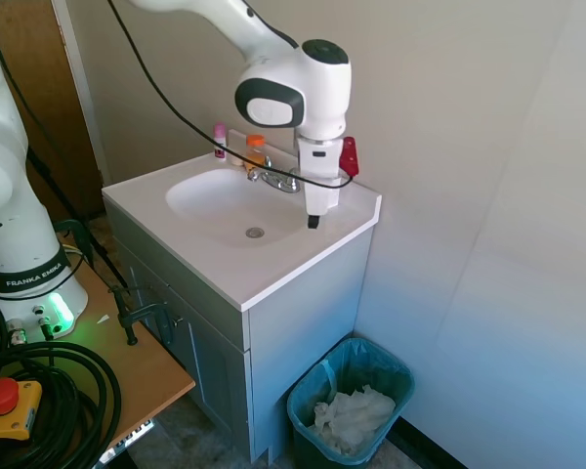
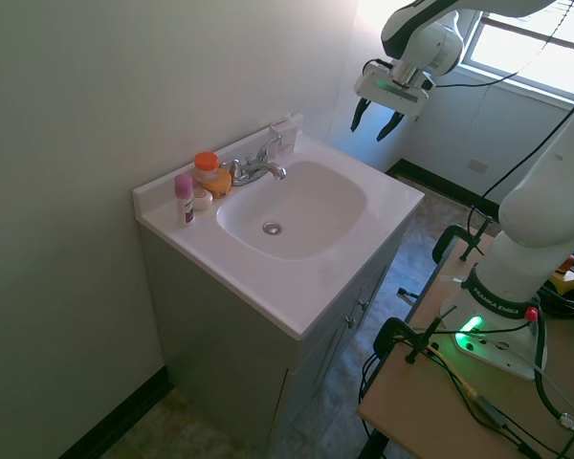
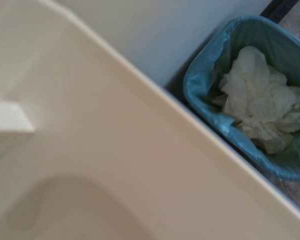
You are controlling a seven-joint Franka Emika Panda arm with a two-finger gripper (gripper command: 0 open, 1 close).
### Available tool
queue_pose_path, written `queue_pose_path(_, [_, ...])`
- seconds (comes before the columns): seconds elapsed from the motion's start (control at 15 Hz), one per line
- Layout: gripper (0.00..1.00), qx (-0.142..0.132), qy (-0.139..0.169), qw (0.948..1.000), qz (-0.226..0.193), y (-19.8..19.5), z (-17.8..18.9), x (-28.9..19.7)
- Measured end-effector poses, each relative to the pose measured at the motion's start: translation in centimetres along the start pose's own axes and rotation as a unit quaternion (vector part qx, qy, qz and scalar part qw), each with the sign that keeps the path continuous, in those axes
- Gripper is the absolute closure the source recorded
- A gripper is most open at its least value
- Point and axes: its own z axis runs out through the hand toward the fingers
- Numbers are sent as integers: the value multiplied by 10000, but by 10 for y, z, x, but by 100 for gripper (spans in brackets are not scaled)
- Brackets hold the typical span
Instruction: Throw the tissue in the trash bin
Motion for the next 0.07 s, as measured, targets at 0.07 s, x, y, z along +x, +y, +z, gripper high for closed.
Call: queue_pose_path(0.07, [0,-42,-36,9997,-236,9,-5,-10])
